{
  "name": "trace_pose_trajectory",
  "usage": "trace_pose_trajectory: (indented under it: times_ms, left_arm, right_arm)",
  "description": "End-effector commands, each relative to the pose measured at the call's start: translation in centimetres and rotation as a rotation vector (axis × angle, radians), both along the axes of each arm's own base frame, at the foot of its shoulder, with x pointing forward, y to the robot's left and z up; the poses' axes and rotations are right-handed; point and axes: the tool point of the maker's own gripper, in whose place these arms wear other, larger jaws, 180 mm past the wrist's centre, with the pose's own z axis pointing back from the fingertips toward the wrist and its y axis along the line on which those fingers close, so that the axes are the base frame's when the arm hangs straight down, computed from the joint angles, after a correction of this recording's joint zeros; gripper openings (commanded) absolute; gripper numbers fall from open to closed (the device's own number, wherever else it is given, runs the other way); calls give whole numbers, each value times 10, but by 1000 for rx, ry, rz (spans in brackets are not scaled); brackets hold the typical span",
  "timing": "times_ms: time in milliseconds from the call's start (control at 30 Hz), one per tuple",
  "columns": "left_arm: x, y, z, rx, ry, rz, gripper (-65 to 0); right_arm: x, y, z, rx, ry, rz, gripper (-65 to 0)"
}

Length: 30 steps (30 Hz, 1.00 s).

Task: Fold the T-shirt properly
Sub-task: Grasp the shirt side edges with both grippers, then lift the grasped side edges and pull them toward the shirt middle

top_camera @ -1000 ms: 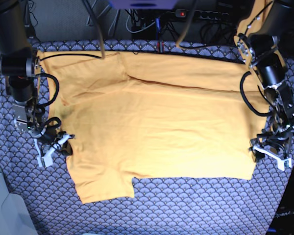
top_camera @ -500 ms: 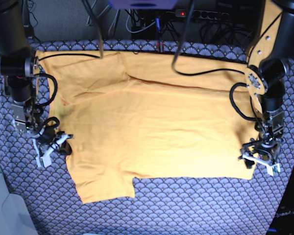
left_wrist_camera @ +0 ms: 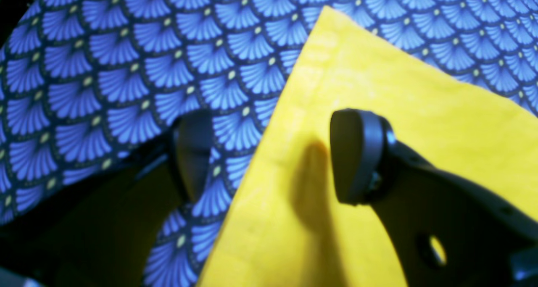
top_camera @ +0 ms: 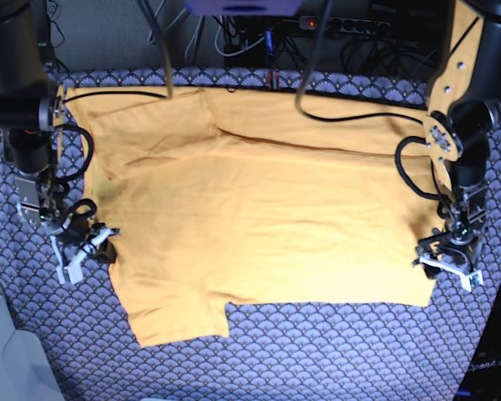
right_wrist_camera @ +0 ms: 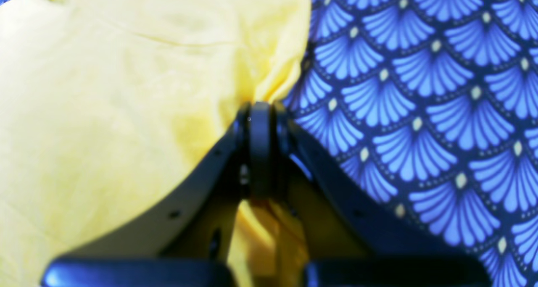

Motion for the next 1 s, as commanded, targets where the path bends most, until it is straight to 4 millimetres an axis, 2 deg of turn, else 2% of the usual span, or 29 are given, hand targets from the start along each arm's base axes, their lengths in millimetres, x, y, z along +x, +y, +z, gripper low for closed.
trace_pose_trajectory:
  times_ms: [0,133,233,467,600,633,700,800,867,967]
  left_arm:
    - [17,6,27,15,-77,10,-220]
    - [16,5,25,13,-73,10,-220]
    - [10,-2,10,-13,-39,5,-220]
    - [2,-13,-8,-40,-49,11,-220]
    - [1,-15,-11,-48,-40,5,-230]
    - [1,-16,-11,-49,-39,3,-251]
    - [2,-17,-10,-50,-41,2,-338]
    - [1,-16,-11,-49,-38,6,-543]
    - [1,-16,-11,-49,-35,8,-650]
    - [-3,-18,-19,-68,27,-1,-650]
  right_arm:
    - [14,-7,20,-3,-52,-2,-650]
    - [13,-12,21,-10,-52,-7,-650]
    - [12,-14,20,-12,-51,-9,-650]
    - [12,-17,21,-16,-51,-12,-650]
    - [12,-21,22,-21,-51,-15,-650]
    - [12,-21,22,-21,-51,-15,-650]
    - [11,-22,22,-22,-51,-16,-650]
    - [11,-22,22,-24,-51,-17,-650]
    - [11,-22,22,-22,-51,-15,-650]
    - [11,-22,22,-23,-52,-13,-650]
